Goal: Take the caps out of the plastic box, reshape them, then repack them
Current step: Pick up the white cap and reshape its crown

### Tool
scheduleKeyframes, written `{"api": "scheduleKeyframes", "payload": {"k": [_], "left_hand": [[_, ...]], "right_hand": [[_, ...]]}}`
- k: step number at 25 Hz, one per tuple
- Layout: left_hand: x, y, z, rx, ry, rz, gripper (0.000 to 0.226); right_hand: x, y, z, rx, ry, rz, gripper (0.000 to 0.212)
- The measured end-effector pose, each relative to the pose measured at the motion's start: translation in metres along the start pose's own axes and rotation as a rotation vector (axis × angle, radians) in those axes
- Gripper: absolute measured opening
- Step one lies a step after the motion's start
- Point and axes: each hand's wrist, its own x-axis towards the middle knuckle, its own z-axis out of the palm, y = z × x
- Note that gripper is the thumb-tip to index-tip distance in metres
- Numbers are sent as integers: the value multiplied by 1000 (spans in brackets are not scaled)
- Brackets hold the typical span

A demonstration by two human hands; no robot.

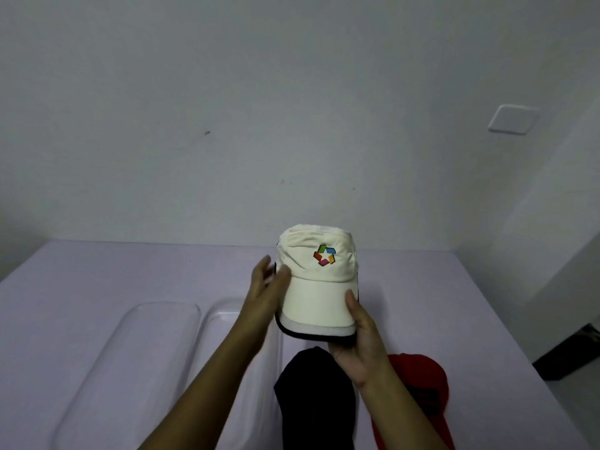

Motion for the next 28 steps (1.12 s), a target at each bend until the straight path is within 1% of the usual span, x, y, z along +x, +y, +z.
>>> {"api": "scheduleKeyframes", "payload": {"k": [1, 2, 3, 5, 6, 7, 9, 10, 12, 14, 15, 18, 20, 23, 26, 28], "left_hand": [[5, 10, -6, 36, 25, 90, 55], [10, 19, -12, 80, -4, 174, 51], [16, 27, -19, 142, -73, 237, 45], [24, 38, -30, 261, -210, 303, 26], [27, 40, -34, 312, -217, 319, 16], [31, 40, -36, 363, -181, 332, 8], [38, 39, -42, 472, -106, 343, 13], [40, 40, -44, 509, -102, 342, 15], [40, 43, -47, 558, -136, 366, 22], [39, 54, -47, 624, -177, 440, 31], [40, 61, -46, 659, -191, 485, 32], [42, 75, -41, 731, -211, 559, 15], [43, 75, -40, 752, -221, 530, 8], [38, 78, -38, 755, -245, 460, 15], [36, 87, -32, 875, -266, 508, 18], [37, 93, -28, 862, -199, 524, 14]], "right_hand": [[-1, -1, 0, -22, -22, 19, 86], [-1, -1, -1, -39, -38, 36, 86], [-2, -1, -1, -53, -51, 48, 85], [-3, -2, -1, -65, -60, 54, 85], [-3, -1, 0, -68, -53, 53, 86], [-2, -1, 1, -78, -42, 50, 88], [-2, 2, 5, -89, -31, 51, 92], [-1, 5, 5, -85, -24, 53, 92], [-1, 8, 4, -78, -14, 54, 91], [-1, 9, 2, -82, -12, 52, 91], [-1, 8, 1, -83, -7, 44, 92], [-3, 7, 0, -81, -6, 27, 93], [-3, 7, 1, -90, -27, 36, 91], [-3, 11, 2, -102, -60, 45, 86], [-5, 13, 4, -108, -83, 51, 85], [-5, 14, 7, -116, -88, 44, 86]]}}
